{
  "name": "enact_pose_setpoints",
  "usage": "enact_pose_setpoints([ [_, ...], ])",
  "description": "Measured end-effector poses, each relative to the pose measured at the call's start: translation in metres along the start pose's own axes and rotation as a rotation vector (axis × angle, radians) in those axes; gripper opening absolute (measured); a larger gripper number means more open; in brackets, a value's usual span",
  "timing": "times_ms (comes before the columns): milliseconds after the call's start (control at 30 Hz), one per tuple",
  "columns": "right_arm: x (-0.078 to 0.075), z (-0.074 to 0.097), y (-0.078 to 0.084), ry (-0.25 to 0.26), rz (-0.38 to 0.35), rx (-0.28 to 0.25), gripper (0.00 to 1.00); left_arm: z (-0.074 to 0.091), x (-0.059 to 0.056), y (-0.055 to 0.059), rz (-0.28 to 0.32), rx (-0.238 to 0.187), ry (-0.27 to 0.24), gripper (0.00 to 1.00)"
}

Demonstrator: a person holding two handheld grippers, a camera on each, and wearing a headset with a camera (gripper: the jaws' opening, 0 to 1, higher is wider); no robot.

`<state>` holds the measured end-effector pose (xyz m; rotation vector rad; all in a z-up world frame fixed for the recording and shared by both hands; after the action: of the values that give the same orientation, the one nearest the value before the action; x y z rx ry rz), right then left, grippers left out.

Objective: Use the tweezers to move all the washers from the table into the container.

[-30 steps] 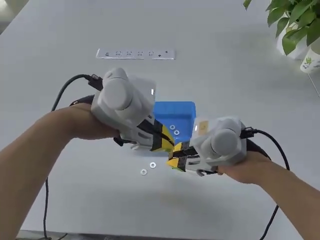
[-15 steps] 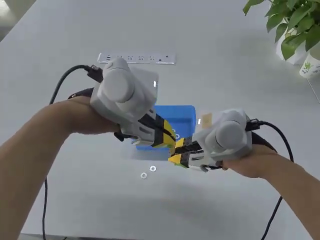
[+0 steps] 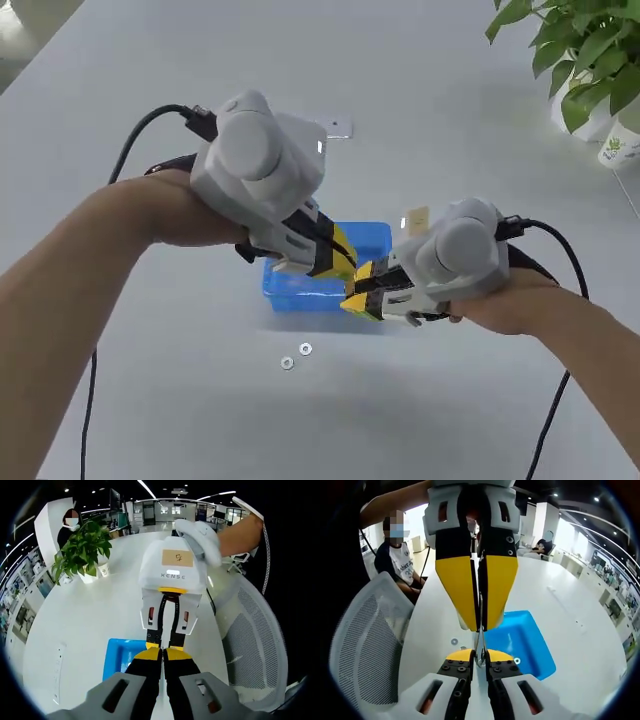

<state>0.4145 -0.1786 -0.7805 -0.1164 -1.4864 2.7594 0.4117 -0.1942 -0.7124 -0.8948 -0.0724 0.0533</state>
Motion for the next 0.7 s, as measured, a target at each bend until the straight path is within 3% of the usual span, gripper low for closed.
enact_pose_setpoints([
  [300,-0.022,-0.003,-0.004,0.009,0.013,-0.001,0.11,0.003,0.020,-0.001,-0.015,0.004,-0.015,0.05],
  [700,-0.043,-0.016,-0.004,0.019,0.013,-0.013,0.11,0.004,0.041,0.009,-0.029,0.019,-0.027,0.05],
])
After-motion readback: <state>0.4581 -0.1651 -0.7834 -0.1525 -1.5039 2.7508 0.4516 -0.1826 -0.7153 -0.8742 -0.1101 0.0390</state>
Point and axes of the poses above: the centre of the closed fingertips' face, and the gripper's own axes: z roughly backward along the fingers, x roughly to its left, y roughly out of its underside, the point moved 1 cm from there along z, roughly backward along the fingers, and after that the axes turned 8 degrees about -x, right-handed, at the moved point
